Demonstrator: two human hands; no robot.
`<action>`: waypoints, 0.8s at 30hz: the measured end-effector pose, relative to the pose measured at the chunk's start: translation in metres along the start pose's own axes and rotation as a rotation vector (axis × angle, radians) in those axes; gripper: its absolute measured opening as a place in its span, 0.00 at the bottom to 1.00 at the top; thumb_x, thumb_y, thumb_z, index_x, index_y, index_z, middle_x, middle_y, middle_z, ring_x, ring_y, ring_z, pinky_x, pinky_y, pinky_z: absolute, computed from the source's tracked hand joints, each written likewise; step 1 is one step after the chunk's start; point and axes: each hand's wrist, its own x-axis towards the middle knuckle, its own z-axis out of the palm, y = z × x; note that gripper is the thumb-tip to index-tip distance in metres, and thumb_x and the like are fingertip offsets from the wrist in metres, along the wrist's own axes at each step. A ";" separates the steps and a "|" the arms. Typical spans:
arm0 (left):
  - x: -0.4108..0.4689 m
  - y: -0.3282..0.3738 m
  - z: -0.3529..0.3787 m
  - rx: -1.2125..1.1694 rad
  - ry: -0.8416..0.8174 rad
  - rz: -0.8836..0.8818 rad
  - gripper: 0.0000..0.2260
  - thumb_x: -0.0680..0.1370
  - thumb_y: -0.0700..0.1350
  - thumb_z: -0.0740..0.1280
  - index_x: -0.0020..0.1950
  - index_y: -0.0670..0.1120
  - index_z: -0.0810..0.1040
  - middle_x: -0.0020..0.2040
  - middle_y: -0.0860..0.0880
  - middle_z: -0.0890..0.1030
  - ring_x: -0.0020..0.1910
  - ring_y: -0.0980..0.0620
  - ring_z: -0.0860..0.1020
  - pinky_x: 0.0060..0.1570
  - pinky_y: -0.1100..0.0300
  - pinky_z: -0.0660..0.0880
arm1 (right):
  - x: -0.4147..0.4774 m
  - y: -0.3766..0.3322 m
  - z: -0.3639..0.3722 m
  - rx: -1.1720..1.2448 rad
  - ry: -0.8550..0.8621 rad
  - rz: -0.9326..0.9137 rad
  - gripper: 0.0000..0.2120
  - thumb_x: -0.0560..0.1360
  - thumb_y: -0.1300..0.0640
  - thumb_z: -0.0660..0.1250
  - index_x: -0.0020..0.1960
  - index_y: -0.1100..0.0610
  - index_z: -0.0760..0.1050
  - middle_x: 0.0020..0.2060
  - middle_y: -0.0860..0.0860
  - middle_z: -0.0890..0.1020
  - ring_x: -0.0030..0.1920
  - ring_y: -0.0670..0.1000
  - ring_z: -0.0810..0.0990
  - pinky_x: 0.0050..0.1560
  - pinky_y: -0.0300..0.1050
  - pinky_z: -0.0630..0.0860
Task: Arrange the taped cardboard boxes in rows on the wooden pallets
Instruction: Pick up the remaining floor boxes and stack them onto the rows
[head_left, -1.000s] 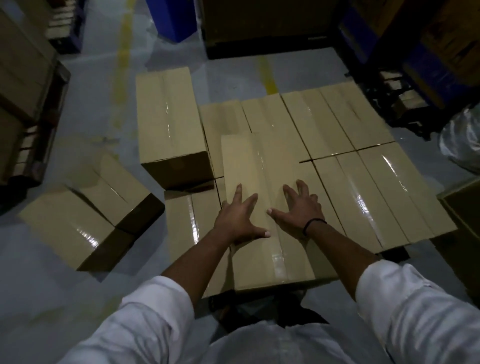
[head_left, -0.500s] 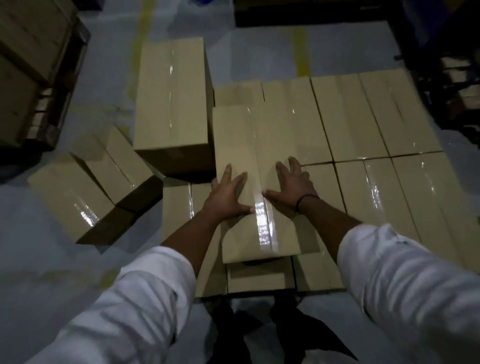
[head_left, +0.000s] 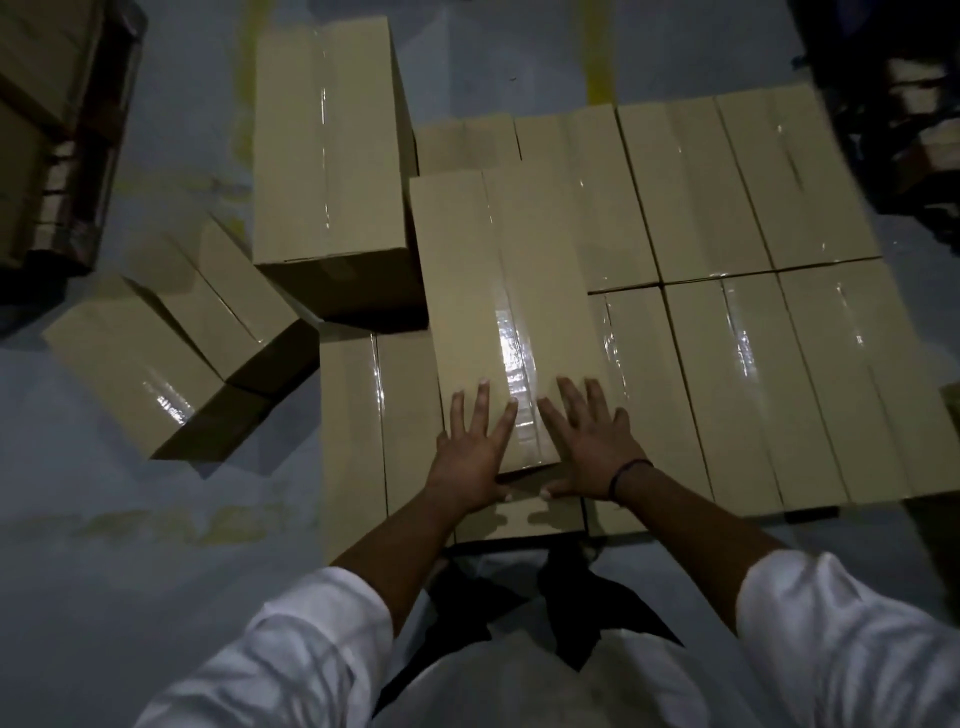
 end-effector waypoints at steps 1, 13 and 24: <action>-0.002 -0.001 -0.001 0.012 0.012 0.008 0.59 0.69 0.62 0.79 0.82 0.58 0.36 0.79 0.47 0.24 0.79 0.34 0.32 0.70 0.30 0.65 | -0.003 -0.001 0.002 -0.002 0.016 0.006 0.60 0.68 0.28 0.70 0.81 0.44 0.33 0.79 0.52 0.28 0.79 0.65 0.31 0.72 0.74 0.55; 0.028 -0.053 -0.073 0.058 0.068 -0.101 0.53 0.70 0.67 0.75 0.84 0.52 0.48 0.84 0.42 0.39 0.81 0.34 0.39 0.77 0.36 0.53 | 0.060 -0.003 -0.049 0.066 0.146 0.073 0.45 0.75 0.42 0.73 0.81 0.42 0.47 0.82 0.49 0.41 0.80 0.64 0.41 0.70 0.73 0.64; 0.097 -0.123 -0.139 0.069 0.125 -0.230 0.56 0.70 0.68 0.74 0.84 0.53 0.41 0.83 0.42 0.35 0.79 0.35 0.32 0.77 0.38 0.39 | 0.164 0.006 -0.125 0.104 0.175 0.048 0.42 0.77 0.45 0.71 0.82 0.44 0.49 0.83 0.49 0.42 0.81 0.64 0.39 0.70 0.78 0.58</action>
